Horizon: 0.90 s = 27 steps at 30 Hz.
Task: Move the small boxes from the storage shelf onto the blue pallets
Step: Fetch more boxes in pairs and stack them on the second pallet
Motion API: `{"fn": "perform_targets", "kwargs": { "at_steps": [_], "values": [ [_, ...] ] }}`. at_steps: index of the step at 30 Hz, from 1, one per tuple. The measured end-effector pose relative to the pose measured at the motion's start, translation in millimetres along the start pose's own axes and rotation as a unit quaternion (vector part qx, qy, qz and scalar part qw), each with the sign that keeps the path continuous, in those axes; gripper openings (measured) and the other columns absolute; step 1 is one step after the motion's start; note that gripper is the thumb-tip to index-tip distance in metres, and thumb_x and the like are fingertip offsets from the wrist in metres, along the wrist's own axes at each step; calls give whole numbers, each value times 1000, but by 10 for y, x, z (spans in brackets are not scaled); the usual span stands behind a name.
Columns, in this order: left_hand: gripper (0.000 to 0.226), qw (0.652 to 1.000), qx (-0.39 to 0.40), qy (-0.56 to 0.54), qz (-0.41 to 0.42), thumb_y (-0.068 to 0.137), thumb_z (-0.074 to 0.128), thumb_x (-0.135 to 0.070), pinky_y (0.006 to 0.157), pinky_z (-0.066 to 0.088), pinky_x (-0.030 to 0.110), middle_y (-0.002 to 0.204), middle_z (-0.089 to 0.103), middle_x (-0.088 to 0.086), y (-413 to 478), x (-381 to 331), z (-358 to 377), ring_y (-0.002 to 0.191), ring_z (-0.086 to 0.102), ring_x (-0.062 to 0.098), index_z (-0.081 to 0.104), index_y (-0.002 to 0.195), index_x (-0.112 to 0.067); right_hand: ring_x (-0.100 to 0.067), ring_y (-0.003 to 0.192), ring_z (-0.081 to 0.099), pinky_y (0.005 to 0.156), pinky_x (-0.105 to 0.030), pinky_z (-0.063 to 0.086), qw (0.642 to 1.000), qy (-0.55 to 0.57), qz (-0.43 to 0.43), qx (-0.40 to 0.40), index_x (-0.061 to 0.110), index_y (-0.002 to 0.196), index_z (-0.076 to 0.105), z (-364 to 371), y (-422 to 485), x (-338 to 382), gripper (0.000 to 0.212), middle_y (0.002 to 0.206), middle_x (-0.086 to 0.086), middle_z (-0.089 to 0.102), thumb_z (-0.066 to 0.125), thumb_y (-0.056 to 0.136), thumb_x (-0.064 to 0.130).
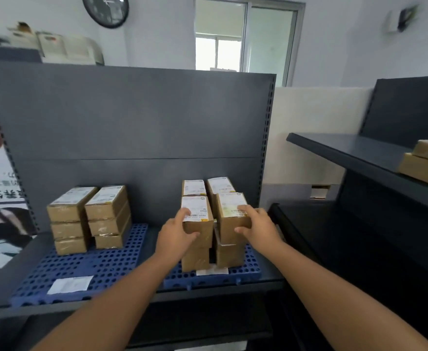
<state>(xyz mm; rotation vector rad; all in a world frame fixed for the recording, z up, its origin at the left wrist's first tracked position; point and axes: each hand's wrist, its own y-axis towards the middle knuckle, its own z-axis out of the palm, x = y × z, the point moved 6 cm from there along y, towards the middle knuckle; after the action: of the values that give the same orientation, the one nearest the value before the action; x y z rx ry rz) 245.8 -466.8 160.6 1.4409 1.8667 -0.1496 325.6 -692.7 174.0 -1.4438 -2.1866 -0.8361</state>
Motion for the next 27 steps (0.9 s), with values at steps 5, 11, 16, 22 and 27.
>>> {"fn": "perform_targets", "kwargs": {
  "at_steps": [5,11,16,22,27],
  "values": [
    [53,1000,-13,16,-15,80,75,-34,62,41,25,109,61,6,54,-22,108,82,57,16,44,123,-33,-21,119,50,96,-33,47,1000,14,-10,22,39,139,39,131,119,-128,59,136,-2,40,68,89,28],
    [65,1000,-14,0,-24,80,76,-34,75,50,28,120,59,7,75,46,157,97,57,18,38,132,-36,-20,121,49,97,-32,48,999,33,-20,21,41,143,34,184,177,-205,65,137,-1,38,68,88,31],
    [80,999,-19,-35,-31,74,79,-45,86,53,37,134,53,4,73,101,125,112,55,20,30,138,-42,-17,117,49,91,-32,49,999,30,-24,26,46,148,16,166,182,-256,82,139,1,36,69,86,40],
    [86,997,-18,-65,-22,70,68,-69,86,49,36,144,39,-8,31,249,64,121,48,16,27,142,-45,-13,123,46,97,-35,46,986,166,-6,-21,41,149,23,112,200,-441,64,145,0,37,50,93,54],
    [59,977,-54,-192,-69,88,42,-66,95,45,39,138,48,-1,116,458,102,124,49,19,40,139,-37,-12,123,48,99,-36,45,960,269,49,-62,40,138,44,195,244,-640,41,143,1,48,36,99,51]
  ]
}}
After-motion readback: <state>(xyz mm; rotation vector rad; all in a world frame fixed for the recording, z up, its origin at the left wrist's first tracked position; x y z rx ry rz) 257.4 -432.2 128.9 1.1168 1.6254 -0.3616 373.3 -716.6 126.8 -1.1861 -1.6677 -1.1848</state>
